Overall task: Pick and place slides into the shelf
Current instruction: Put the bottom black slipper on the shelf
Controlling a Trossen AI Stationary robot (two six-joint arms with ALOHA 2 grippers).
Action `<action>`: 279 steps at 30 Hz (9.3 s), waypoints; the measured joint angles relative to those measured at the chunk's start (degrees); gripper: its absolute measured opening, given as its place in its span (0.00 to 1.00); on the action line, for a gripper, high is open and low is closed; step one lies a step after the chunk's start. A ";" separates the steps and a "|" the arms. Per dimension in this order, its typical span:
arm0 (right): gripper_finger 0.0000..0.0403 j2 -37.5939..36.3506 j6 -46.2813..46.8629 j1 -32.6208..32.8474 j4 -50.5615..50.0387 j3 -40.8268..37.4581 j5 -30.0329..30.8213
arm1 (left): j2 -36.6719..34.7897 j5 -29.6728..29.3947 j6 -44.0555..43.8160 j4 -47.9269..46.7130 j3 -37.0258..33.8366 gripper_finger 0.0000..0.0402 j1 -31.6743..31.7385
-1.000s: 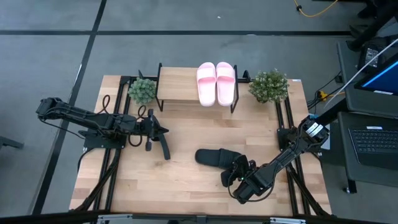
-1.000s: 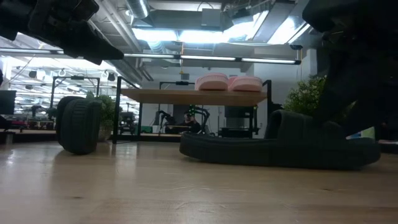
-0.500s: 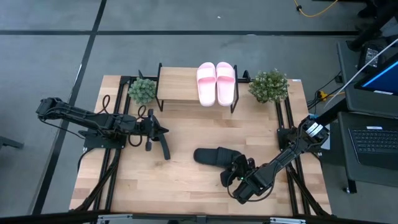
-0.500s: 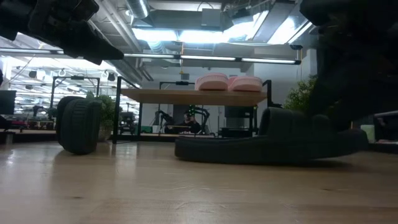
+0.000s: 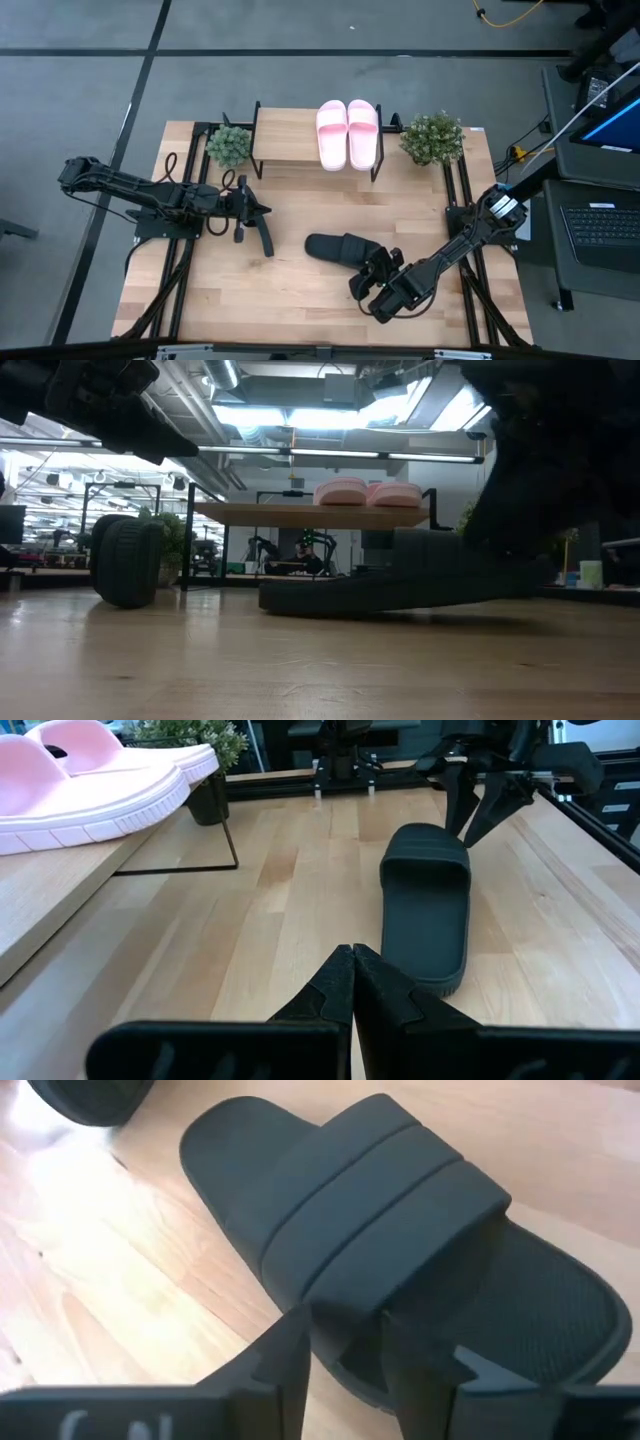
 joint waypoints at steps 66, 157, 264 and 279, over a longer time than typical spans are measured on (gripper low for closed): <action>0.06 2.67 16.89 4.60 2.29 0.02 4.92 | 0.01 0.00 -0.59 -2.05 0.00 0.00 0.00; 0.03 -11.26 -49.83 -9.49 20.36 0.00 -15.89 | 0.17 14.67 16.55 11.47 0.00 0.00 0.00; 0.02 -11.23 -76.13 -27.22 39.48 0.02 -49.85 | 21.94 5.84 30.10 5.97 16.96 0.34 -4.17; 0.02 -11.23 -76.54 -27.24 39.42 0.02 -49.85 | 21.92 3.76 33.86 7.90 16.96 0.32 -4.48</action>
